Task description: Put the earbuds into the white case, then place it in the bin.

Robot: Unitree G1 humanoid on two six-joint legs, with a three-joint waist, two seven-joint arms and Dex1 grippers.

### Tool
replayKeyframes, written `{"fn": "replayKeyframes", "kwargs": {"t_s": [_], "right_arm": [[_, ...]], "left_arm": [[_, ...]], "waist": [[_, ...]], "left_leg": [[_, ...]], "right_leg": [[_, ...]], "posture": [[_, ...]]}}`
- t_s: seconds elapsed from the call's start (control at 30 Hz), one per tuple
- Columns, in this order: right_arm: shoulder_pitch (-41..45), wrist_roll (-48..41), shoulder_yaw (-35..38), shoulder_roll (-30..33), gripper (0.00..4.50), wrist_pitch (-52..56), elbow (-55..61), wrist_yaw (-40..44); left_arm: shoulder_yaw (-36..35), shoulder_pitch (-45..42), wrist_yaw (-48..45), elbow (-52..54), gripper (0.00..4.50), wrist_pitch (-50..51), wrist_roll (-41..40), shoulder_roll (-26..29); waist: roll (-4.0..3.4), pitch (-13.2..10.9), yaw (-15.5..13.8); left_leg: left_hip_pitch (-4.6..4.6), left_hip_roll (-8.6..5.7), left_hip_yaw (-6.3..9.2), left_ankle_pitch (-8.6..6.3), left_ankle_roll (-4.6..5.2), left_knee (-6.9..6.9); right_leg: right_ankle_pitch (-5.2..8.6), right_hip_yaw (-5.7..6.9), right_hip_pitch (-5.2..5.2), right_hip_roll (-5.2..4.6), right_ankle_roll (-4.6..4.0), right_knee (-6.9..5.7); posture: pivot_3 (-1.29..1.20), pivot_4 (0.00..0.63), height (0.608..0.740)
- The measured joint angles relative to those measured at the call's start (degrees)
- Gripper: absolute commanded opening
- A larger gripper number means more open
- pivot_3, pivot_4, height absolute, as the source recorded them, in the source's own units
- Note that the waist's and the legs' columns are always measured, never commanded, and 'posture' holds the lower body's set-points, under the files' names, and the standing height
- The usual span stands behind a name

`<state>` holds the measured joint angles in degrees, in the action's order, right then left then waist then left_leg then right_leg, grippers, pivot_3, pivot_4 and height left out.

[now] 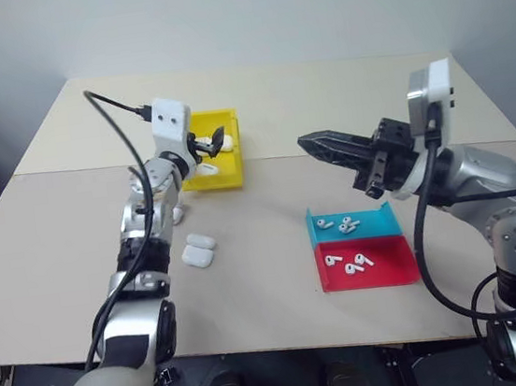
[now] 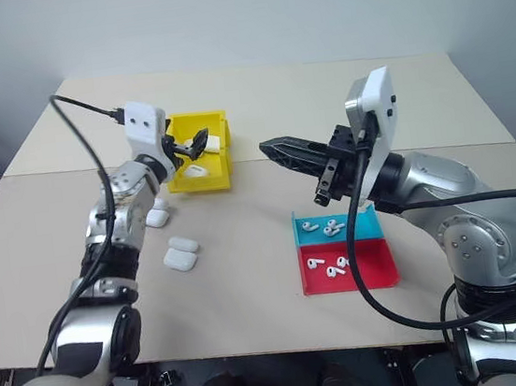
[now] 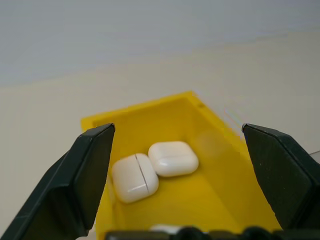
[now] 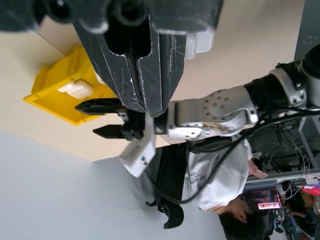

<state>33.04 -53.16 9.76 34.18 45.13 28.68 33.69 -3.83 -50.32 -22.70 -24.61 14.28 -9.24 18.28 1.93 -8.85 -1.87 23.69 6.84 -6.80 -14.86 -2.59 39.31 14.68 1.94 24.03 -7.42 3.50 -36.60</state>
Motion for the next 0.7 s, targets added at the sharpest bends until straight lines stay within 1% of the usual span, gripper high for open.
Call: {"fn": "replayKeyframes", "kwargs": {"t_s": [0.07,0.13,0.2,0.23,0.27,0.37,0.4,0.47,0.5,0.6,0.7], "right_arm": [[-0.22,0.01,0.16,-0.03,0.0,0.0,-0.09,0.15],[-0.92,0.4,0.12,0.22,0.0,-0.57,-0.4,1.11],[-2.51,4.24,-1.02,2.11,0.0,-3.4,-1.36,3.76],[-3.5,7.04,-1.95,3.57,0.0,-5.21,-2.8,5.23],[-4.52,9.25,-2.29,4.37,0.0,-6.59,-4.7,6.17],[-6.74,14.86,-3.27,4.61,0.0,-11.84,-9.22,8.75],[-7.49,16.34,-4.11,4.87,0.0,-13.55,-10.33,10.46],[-8.62,17.05,-4.67,6.0,0.0,-15.09,-11.4,14.03],[-9.15,17.26,-4.78,7.27,0.0,-15.97,-12.15,16.72],[-9.54,18.09,-4.76,9.61,0.0,-17.43,-14.02,22.19],[-9.76,18.09,-4.79,10.62,0.0,-17.66,-14.6,26.36]], "left_arm": [[-0.29,3.82,-3.18,7.76,4.45,3.53,-2.69,1.85],[-0.92,8.54,-6.91,16.91,4.45,7.53,-6.33,4.98],[-2.38,14.58,-11.11,26.58,4.45,12.04,-10.6,9.92],[-3.95,18.94,-13.59,31.61,4.45,14.04,-12.91,13.29],[-5.72,22.32,-15.4,35.0,4.45,15.49,-14.78,15.53],[-11.03,30.85,-19.08,44.34,4.45,19.54,-21.61,19.67],[-13.86,34.68,-20.35,48.22,4.45,20.96,-24.4,21.29],[-17.96,40.2,-22.27,52.71,4.45,22.55,-28.01,23.49],[-21.22,44.65,-23.71,55.52,4.45,23.61,-30.61,24.92],[-28.96,53.06,-27.16,61.05,4.45,25.92,-37.6,27.04],[-36.09,59.69,-31.08,65.01,4.45,26.27,-42.94,29.34]], "waist": [[0.0,0.0,0.13],[-0.01,0.0,0.42],[-0.01,0.01,0.73],[-0.02,0.01,1.1],[-0.02,0.01,1.15],[-0.02,0.01,1.12],[-0.01,0.01,1.12],[-0.02,0.01,1.05],[-0.02,0.01,1.14],[-0.01,0.01,1.12],[-0.02,0.01,1.11]], "left_leg": [[0.0,0.0,0.02,0.01,-0.01,0.01],[-0.01,0.01,0.03,0.01,-0.02,0.01],[-0.01,0.01,0.04,0.01,-0.02,0.0],[-0.02,0.02,0.04,0.01,-0.01,-0.01],[-0.02,0.02,0.04,0.01,-0.02,0.0],[-0.06,0.02,0.06,0.02,-0.03,0.01],[-0.05,0.02,0.07,0.02,-0.03,0.0],[-0.05,0.03,0.09,0.02,-0.02,0.0],[-0.05,0.03,0.08,0.01,-0.02,-0.01],[-0.1,0.05,0.09,0.01,0.0,-0.01],[-0.27,0.04,0.1,-0.04,0.08,-0.05]], "right_leg": [[0.0,0.0,0.0,0.0,0.0,-0.05],[0.0,-0.02,-0.01,0.0,0.0,-0.06],[0.0,-0.03,0.01,0.0,0.0,-0.04],[0.0,-0.04,0.0,0.0,0.0,-0.04],[0.0,-0.03,-0.01,-0.01,0.0,-0.06],[0.0,-0.04,-0.02,-0.01,0.0,-0.1],[0.0,-0.04,-0.01,-0.01,0.0,-0.09],[0.01,-0.04,-0.02,-0.01,-0.01,-0.06],[0.01,-0.04,-0.01,-0.01,-0.01,-0.04],[0.04,-0.03,-0.02,-0.01,-0.06,-0.04],[0.09,-0.04,-0.1,-0.01,-0.15,0.12]], "posture": [[0.0,0.15,0.74],[0.0,0.15,0.74],[0.0,0.15,0.74],[0.0,0.15,0.74],[0.0,0.15,0.74],[0.0,0.15,0.74],[0.0,0.15,0.74],[0.0,0.15,0.74],[0.0,0.15,0.74],[0.0,0.15,0.74],[0.0,0.15,0.74]]}}
